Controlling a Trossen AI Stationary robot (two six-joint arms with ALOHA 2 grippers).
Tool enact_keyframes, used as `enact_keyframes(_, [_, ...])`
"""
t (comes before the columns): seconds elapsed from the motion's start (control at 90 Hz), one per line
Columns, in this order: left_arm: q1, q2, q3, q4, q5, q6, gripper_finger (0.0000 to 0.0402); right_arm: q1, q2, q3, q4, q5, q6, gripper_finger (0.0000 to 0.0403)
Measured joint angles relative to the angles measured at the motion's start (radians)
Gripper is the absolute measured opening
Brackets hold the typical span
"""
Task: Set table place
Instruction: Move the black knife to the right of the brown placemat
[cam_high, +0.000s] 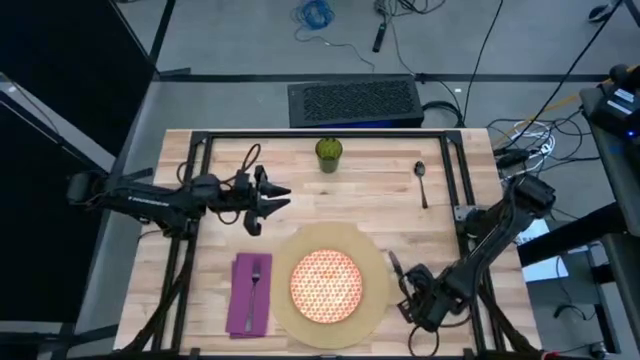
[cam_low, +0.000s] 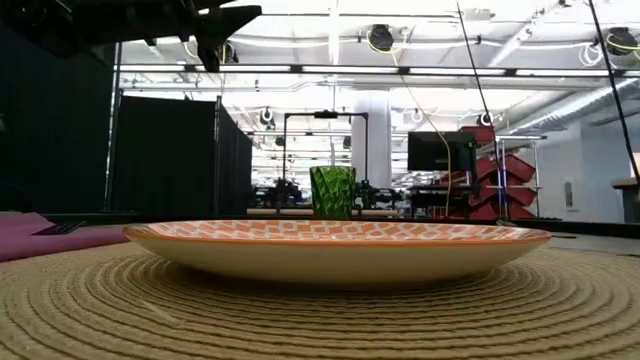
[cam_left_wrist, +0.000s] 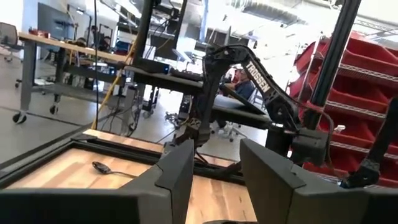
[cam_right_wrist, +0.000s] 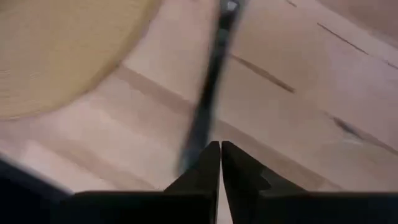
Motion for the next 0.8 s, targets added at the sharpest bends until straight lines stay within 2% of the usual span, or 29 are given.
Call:
enact_keyframes(0.333, [-0.002, 0.000, 0.000, 0.006, 0.000, 0.000, 0.0118, 0.004, 0.110, 0.002, 0.105, -0.060, 0.014, 0.0000])
enact_keyframes(0.8, [-0.002, 0.000, 0.000, 0.005, 0.000, 0.001, 0.0118, -0.075, 0.120, 0.003, 0.137, -0.067, -0.106, 0.0000])
